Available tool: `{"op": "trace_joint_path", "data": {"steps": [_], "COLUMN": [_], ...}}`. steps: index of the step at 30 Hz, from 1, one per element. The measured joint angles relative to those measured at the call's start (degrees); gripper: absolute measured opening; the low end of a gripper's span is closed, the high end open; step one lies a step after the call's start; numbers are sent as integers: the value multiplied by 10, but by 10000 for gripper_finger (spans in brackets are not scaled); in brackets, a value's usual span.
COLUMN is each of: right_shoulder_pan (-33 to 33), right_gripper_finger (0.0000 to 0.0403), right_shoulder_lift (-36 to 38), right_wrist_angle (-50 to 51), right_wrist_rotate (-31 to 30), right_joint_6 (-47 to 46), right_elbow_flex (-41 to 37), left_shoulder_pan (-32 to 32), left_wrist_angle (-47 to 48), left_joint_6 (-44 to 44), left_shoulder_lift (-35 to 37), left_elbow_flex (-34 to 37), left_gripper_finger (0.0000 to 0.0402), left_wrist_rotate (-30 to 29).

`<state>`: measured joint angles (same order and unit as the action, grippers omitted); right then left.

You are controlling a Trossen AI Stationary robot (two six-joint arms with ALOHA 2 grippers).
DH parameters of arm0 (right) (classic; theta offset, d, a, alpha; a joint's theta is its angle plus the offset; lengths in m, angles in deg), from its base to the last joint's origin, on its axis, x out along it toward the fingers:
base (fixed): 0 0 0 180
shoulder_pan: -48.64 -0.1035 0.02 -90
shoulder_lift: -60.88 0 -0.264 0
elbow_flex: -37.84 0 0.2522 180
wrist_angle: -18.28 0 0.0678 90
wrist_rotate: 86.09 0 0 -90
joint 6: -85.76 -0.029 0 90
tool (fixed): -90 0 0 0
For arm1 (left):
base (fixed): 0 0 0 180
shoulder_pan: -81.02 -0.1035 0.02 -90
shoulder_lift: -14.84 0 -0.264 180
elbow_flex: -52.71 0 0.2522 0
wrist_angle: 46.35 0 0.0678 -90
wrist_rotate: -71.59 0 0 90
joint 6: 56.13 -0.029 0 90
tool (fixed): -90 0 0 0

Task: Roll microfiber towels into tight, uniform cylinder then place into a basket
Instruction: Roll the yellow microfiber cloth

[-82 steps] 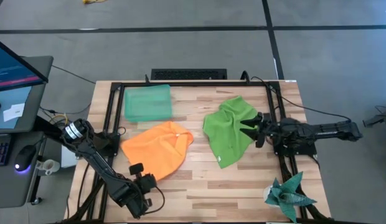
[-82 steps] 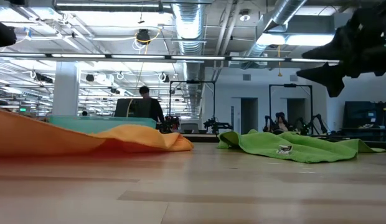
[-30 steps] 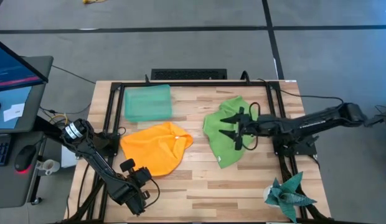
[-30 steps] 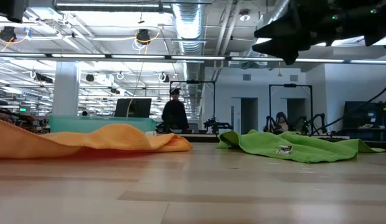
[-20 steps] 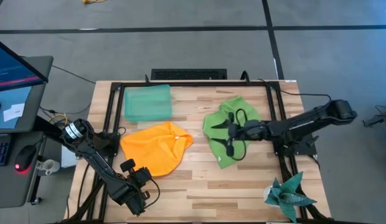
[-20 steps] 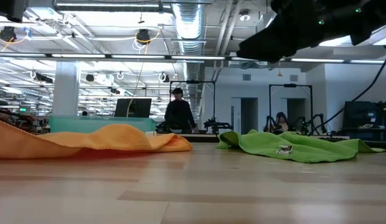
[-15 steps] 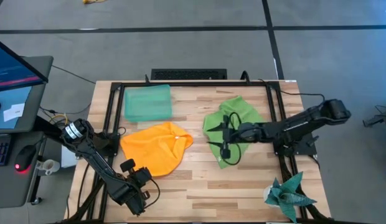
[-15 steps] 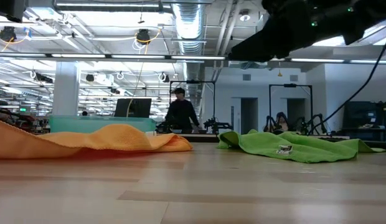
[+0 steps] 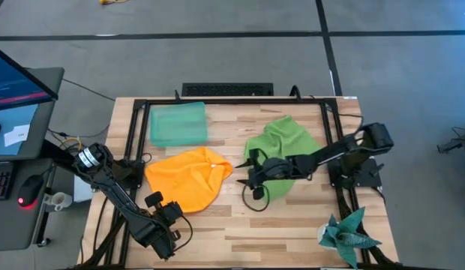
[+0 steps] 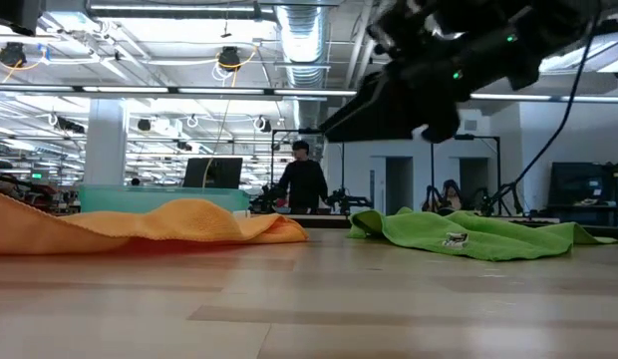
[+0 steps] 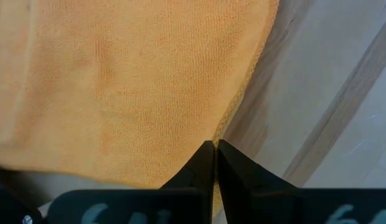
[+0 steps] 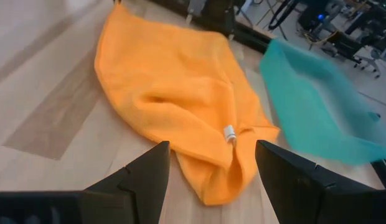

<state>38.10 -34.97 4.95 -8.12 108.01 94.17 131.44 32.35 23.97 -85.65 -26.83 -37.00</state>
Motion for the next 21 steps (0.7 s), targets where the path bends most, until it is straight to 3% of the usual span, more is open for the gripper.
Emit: {"op": "trace_joint_path", "data": {"steps": [10, 21], "right_shoulder_pan": [0, 3], "right_gripper_finger": [260, 260], "right_shoulder_lift": [-106, -167], "right_wrist_angle": [-2, 0], "right_wrist_rotate": [0, -14], "right_joint_6": [46, 135], "right_elbow_flex": [80, 123], "left_shoulder_pan": [0, 0], "left_wrist_angle": [0, 0], "left_joint_6": [0, 1], "left_shoulder_lift": [0, 0], "left_elbow_flex": [0, 0], "left_gripper_finger": [4, 4], "left_wrist_rotate": [0, 0]}}
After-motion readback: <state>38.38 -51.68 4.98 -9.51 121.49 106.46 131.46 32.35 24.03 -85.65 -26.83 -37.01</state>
